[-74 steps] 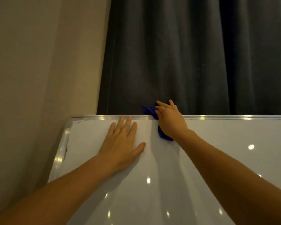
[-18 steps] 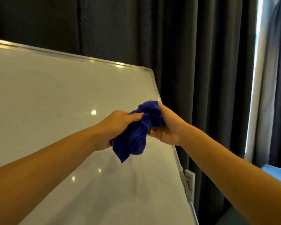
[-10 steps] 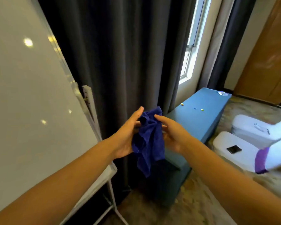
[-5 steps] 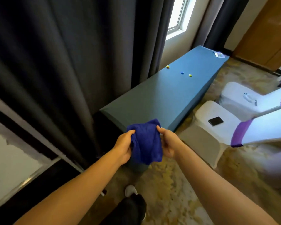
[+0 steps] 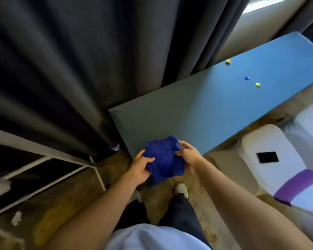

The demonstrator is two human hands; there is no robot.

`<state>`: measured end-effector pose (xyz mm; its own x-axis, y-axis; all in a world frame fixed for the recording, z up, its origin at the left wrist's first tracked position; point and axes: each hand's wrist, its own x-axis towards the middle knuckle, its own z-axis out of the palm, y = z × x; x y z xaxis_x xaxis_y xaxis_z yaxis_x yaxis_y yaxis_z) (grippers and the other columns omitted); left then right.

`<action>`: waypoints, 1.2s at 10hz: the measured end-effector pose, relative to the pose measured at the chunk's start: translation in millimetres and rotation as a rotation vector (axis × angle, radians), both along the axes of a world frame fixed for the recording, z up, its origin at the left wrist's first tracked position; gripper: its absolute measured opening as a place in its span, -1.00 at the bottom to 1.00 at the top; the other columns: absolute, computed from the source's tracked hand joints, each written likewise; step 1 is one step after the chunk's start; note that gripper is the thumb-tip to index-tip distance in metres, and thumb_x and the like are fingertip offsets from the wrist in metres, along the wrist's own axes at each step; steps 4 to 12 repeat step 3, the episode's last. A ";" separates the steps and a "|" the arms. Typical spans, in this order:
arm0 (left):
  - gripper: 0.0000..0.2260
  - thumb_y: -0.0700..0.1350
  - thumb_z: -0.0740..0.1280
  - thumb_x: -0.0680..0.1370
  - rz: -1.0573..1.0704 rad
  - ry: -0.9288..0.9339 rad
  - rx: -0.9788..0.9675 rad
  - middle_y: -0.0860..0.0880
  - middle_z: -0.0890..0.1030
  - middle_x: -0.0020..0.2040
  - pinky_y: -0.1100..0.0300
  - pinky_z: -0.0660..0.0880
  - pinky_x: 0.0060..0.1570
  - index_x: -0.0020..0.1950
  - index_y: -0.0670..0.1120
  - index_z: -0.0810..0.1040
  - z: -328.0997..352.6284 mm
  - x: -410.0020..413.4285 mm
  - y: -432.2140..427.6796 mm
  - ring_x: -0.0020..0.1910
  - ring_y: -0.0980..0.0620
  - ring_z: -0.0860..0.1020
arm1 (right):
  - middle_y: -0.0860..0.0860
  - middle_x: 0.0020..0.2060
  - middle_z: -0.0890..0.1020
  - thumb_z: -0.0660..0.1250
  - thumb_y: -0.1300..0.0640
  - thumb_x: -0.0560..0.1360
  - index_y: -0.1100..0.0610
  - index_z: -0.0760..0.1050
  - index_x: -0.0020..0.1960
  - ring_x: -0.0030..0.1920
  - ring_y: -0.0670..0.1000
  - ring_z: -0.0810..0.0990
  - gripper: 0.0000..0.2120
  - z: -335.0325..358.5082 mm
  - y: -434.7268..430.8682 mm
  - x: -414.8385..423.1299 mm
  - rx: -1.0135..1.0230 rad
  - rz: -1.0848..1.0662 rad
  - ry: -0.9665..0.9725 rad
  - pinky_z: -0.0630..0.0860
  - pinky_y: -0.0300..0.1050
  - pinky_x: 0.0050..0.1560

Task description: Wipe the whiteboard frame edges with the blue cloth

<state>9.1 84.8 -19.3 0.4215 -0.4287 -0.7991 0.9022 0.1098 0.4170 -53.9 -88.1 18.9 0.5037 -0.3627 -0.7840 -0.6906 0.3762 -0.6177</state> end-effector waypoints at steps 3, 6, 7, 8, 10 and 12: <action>-0.62 -0.35 0.30 0.53 0.121 -0.079 0.540 -0.04 0.61 0.08 0.00 0.56 -0.09 0.25 0.02 0.48 24.6 -16.8 4.0 0.02 -0.07 0.61 | 0.21 0.20 0.59 0.25 0.26 0.49 0.20 0.43 0.30 0.11 0.17 0.59 -0.63 -39.4 -65.0 40.8 -0.268 0.555 0.121 0.52 0.09 0.13; -0.62 -0.35 0.30 0.53 0.121 -0.079 0.540 -0.04 0.61 0.08 0.00 0.56 -0.09 0.25 0.02 0.48 24.6 -16.8 4.0 0.02 -0.07 0.61 | 0.21 0.20 0.59 0.25 0.26 0.49 0.20 0.43 0.30 0.11 0.17 0.59 -0.63 -39.4 -65.0 40.8 -0.268 0.555 0.121 0.52 0.09 0.13; -0.62 -0.35 0.30 0.53 0.121 -0.079 0.540 -0.04 0.61 0.08 0.00 0.56 -0.09 0.25 0.02 0.48 24.6 -16.8 4.0 0.02 -0.07 0.61 | 0.21 0.20 0.59 0.25 0.26 0.49 0.20 0.43 0.30 0.11 0.17 0.59 -0.63 -39.4 -65.0 40.8 -0.268 0.555 0.121 0.52 0.09 0.13; -0.62 -0.35 0.30 0.53 0.121 -0.079 0.540 -0.04 0.61 0.08 0.00 0.56 -0.09 0.25 0.02 0.48 24.6 -16.8 4.0 0.02 -0.07 0.61 | 0.21 0.20 0.59 0.25 0.26 0.49 0.20 0.43 0.30 0.11 0.17 0.59 -0.63 -39.4 -65.0 40.8 -0.268 0.555 0.121 0.52 0.09 0.13; -0.62 -0.35 0.30 0.53 0.121 -0.079 0.540 -0.04 0.61 0.08 0.00 0.56 -0.09 0.25 0.02 0.48 24.6 -16.8 4.0 0.02 -0.07 0.61 | 0.21 0.20 0.59 0.25 0.26 0.49 0.20 0.43 0.30 0.11 0.17 0.59 -0.63 -39.4 -65.0 40.8 -0.268 0.555 0.121 0.52 0.09 0.13; -0.62 -0.35 0.30 0.53 0.121 -0.079 0.540 -0.04 0.61 0.08 0.00 0.56 -0.09 0.25 0.02 0.48 24.6 -16.8 4.0 0.02 -0.07 0.61 | 0.21 0.20 0.59 0.25 0.26 0.49 0.20 0.43 0.30 0.11 0.17 0.59 -0.63 -39.4 -65.0 40.8 -0.268 0.555 0.121 0.52 0.09 0.13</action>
